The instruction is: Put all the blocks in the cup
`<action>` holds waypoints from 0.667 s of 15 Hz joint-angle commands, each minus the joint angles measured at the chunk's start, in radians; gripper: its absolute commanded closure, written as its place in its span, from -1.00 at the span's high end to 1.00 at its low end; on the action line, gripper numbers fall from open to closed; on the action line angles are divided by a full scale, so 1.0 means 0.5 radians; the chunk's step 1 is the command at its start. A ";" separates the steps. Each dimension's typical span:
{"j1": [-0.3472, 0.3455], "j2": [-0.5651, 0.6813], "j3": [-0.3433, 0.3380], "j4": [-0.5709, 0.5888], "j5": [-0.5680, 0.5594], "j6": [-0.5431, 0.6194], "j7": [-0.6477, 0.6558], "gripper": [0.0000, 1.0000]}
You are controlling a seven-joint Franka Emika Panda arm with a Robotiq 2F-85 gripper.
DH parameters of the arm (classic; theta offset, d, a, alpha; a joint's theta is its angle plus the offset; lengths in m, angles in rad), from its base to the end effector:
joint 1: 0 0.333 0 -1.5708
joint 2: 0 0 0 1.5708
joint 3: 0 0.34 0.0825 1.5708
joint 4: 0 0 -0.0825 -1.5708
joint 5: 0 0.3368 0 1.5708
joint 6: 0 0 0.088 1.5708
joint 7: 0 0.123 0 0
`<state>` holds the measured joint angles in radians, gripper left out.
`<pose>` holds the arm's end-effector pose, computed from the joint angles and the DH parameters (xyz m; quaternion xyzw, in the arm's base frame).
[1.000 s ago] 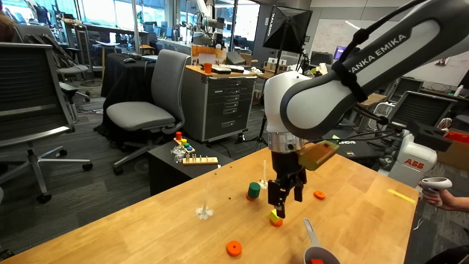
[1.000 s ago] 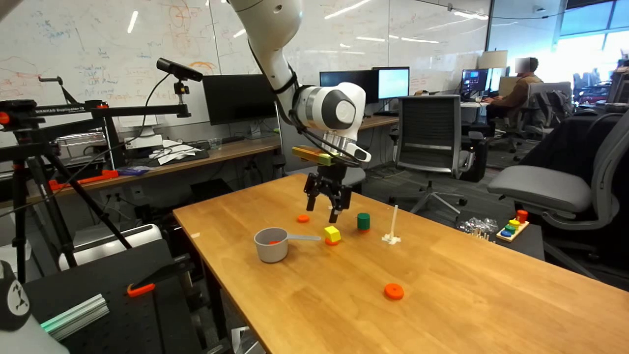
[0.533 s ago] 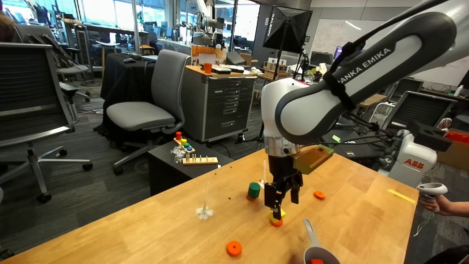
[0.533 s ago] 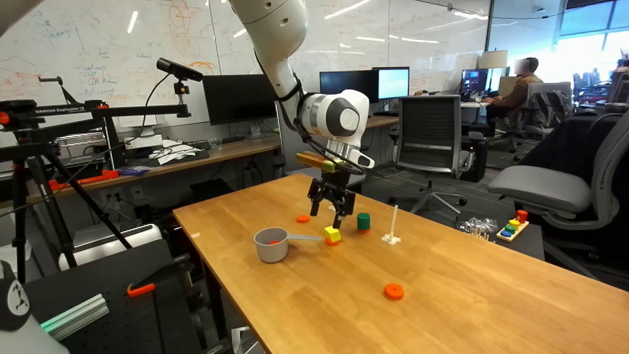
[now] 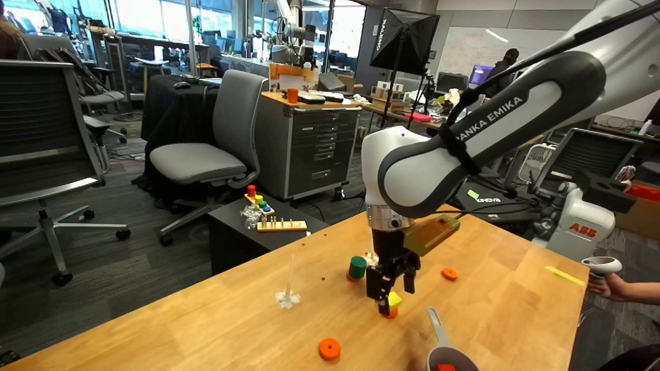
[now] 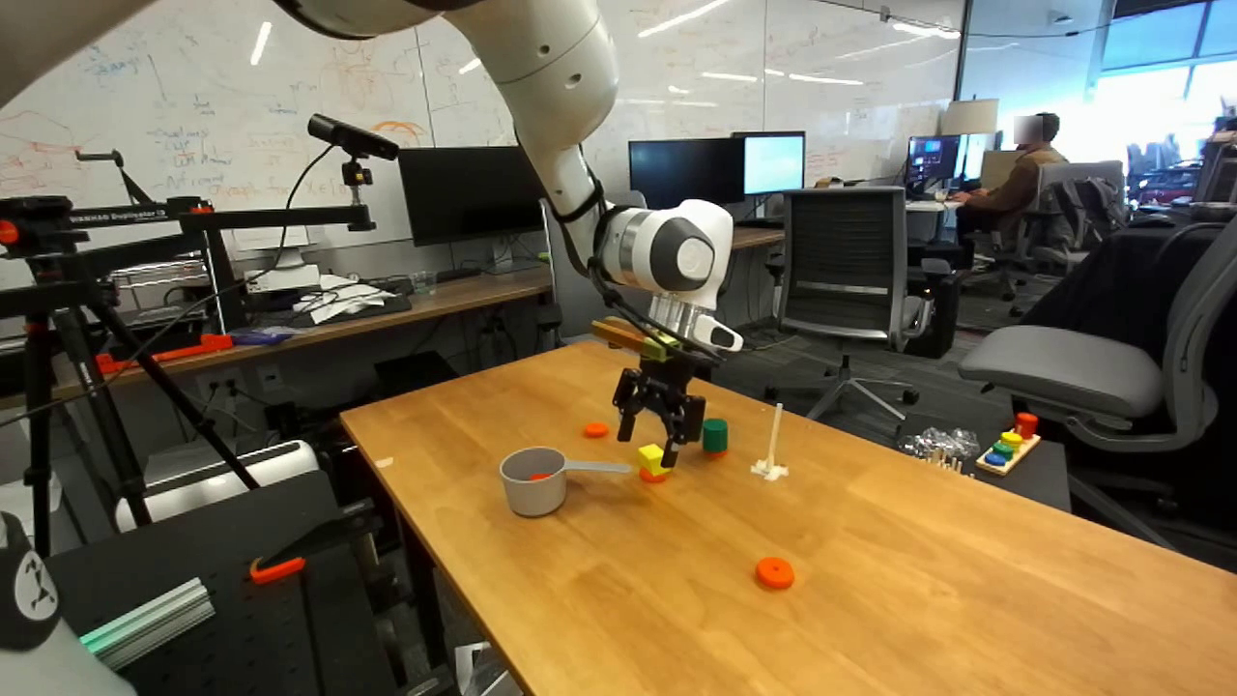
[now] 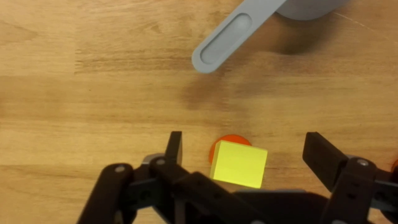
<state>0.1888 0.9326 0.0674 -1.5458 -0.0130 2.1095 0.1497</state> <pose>0.6135 0.1546 0.1092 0.9817 0.0482 -0.1835 0.0130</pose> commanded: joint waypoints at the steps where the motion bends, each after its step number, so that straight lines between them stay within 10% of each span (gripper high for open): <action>1: 0.027 0.075 -0.023 0.146 -0.002 -0.042 0.043 1.00; 3: 0.028 0.086 -0.023 0.164 -0.003 -0.040 0.042 0.95; 4: 0.029 0.091 -0.022 0.173 -0.003 -0.040 0.042 0.52; 10: 0.023 0.095 -0.016 0.194 0.007 -0.044 0.036 -0.26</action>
<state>0.1907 0.9667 0.0671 -1.4873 -0.0130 2.1092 0.1535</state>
